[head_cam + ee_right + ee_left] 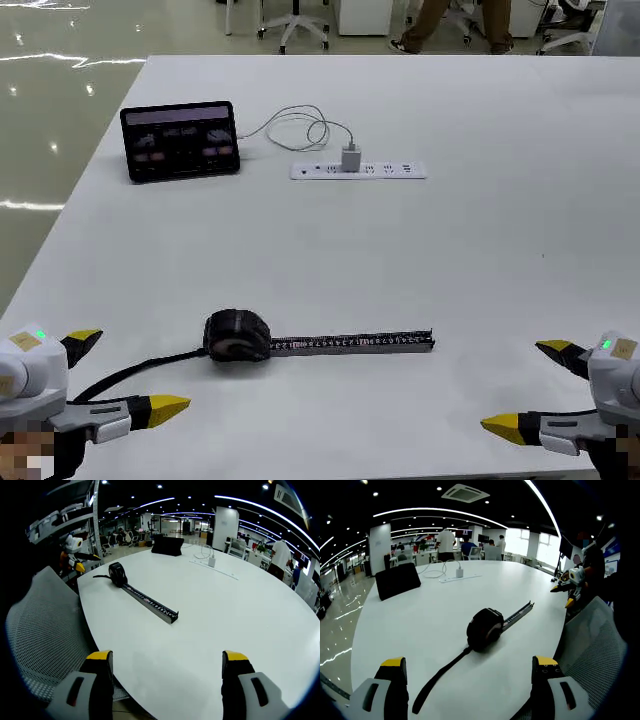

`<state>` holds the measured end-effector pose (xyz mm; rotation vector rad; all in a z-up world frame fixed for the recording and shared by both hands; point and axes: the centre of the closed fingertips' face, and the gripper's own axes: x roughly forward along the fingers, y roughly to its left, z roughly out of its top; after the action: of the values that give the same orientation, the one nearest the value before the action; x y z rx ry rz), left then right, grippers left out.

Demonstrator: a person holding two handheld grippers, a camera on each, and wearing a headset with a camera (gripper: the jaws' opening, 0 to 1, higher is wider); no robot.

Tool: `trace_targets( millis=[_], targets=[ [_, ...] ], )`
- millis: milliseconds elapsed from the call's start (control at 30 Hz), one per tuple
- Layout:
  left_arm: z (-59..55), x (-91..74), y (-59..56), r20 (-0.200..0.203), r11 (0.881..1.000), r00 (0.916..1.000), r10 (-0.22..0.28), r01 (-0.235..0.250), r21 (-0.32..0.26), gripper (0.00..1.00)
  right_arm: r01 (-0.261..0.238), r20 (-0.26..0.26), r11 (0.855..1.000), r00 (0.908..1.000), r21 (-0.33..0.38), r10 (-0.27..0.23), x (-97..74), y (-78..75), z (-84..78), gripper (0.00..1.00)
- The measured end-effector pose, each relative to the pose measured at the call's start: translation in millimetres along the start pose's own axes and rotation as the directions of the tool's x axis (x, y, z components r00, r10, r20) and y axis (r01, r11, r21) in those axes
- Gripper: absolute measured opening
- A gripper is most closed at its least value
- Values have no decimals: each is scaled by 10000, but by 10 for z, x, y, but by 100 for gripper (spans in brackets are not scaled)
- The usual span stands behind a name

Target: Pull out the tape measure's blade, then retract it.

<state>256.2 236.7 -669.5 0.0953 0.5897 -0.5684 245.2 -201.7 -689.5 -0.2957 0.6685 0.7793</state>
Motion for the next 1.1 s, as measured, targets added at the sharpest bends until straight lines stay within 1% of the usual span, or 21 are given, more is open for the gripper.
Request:
trace_targets(
  millis=[67,200,233,333,367,400,467,500,600,667,733,800,867,900,1000,1100],
  targets=[
    [8,-33,4,27,10000,10000,77,-77,-17,100,-20,120,10000,9999,97,19,-33,21,7,90],
    [39,-65,-26,128,9998,9999,46,-43,-199,100,68,63,9999,10000,116,-69,-82,16,-30,93],
    [47,-73,-53,120,9999,9999,15,-13,-128,100,100,67,9998,9999,155,-101,-88,14,-36,95],
    [24,-69,-77,10,10000,10000,-27,27,30,100,138,158,9997,9998,193,-141,-114,6,-56,100],
    [9,-66,-76,-17,10000,10000,-17,17,58,100,134,188,9999,9997,107,-136,-119,1,-67,100],
    [-14,-62,-72,-9,9999,10000,9,-9,124,100,157,97,9999,9998,-6,-156,-121,-12,-113,100],
    [-54,-61,-71,-50,10000,10000,-30,31,40,100,193,-41,9998,9998,-7,-193,-130,-10,-171,100],
    [-73,-66,-79,-60,10000,10000,-69,69,9,100,112,17,9999,9999,58,-112,-147,6,-178,100],
    [-87,-87,-87,-44,10000,10000,-53,53,-21,100,195,126,9998,9997,99,-197,-192,23,-175,100],
    [-71,-115,-97,46,10000,10000,-22,22,-46,100,283,201,9994,9994,188,-287,-234,16,-174,100],
    [-68,-126,-96,58,10000,10000,21,-21,-26,100,367,166,9992,9992,155,-370,-284,1,-174,100],
    [-83,-130,-87,6,9999,10000,67,-67,-83,100,433,198,9986,9988,288,-439,-314,-28,-175,100],
    [-94,-130,-62,-9,9997,9998,193,-193,-141,100,424,42,9980,9991,465,-426,-343,-31,-215,100],
    [-93,-131,-46,0,9996,9997,264,-264,-103,100,383,78,9978,9992,535,-388,-362,-21,-218,100],
    [-75,-126,-46,49,9996,9998,217,-216,-200,100,529,32,9968,9986,603,-532,-396,-44,-256,100],
    [-46,-124,-58,61,9997,9998,175,-174,-170,100,531,203,9947,9983,885,-551,-414,-36,-249,100]
  ],
)
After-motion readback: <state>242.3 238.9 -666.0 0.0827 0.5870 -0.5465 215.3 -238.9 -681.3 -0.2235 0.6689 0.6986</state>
